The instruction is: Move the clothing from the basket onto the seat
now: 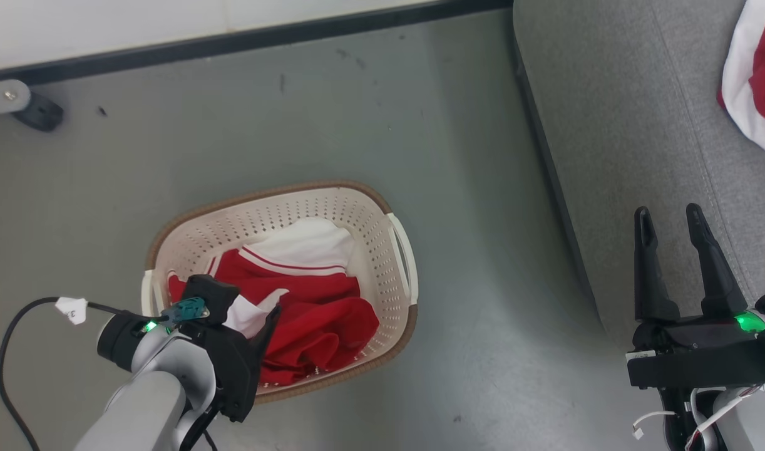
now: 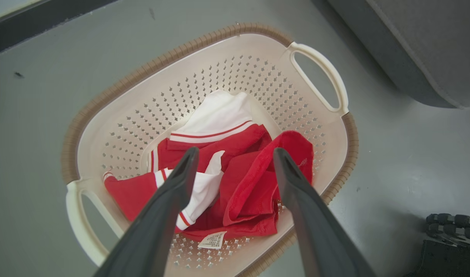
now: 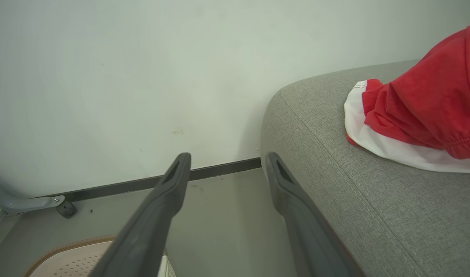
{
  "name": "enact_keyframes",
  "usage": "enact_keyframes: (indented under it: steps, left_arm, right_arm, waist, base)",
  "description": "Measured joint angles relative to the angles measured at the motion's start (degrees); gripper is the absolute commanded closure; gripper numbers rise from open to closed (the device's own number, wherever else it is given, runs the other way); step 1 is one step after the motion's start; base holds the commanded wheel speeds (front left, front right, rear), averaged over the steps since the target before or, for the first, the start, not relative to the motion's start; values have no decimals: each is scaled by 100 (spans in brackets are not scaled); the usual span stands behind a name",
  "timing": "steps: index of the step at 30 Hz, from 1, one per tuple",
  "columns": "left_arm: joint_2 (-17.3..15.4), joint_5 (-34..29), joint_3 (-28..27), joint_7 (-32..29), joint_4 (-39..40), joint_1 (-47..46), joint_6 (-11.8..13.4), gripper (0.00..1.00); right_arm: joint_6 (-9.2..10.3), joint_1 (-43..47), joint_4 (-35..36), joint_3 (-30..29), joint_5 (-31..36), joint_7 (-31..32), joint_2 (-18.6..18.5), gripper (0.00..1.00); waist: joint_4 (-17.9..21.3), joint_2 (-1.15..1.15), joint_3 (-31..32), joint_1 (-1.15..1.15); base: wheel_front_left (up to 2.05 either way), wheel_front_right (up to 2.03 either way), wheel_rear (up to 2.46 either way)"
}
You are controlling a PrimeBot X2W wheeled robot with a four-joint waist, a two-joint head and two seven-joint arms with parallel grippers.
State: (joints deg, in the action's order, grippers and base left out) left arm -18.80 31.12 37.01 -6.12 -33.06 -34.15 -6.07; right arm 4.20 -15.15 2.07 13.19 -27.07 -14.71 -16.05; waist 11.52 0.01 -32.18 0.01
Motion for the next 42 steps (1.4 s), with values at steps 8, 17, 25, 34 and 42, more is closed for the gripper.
enact_keyframes:
  steps: [8, 17, 25, 34, 42]
  left_arm:
    - [-110, -240, 224, -188, -524, -291, -51, 0]
    - [-148, -504, 502, -365, -920, -766, -57, 0]
    - [-171, -692, 734, -539, -1301, -1001, -100, 0]
    - [-199, -732, 769, -766, -1769, -1396, -100, 0]
    - [-46, -767, 816, -1038, -2196, -1610, -99, 0]
  right_arm:
    - [0, -77, 100, -102, 90, 0, 158, 0]
    - [-19, -107, 212, -200, 174, 0, 331, 0]
    - [-96, -199, 391, -210, 300, 0, 461, 0]
    - [-175, -199, 503, -233, 509, 0, 619, 0]
    - [-221, -180, 582, -328, 623, 0, 681, 0]
  waist:
    - [201, 0, -463, 0]
    - [452, 0, -967, 0]
    - [670, 0, -1382, -1]
    - [883, 0, -1735, 0]
    - [974, -1, -1951, -1]
  base:
    - [0, 0, 0]
    - [0, 0, 0]
    - [0, 0, 0]
    - [0, 0, 0]
    - [0, 0, 0]
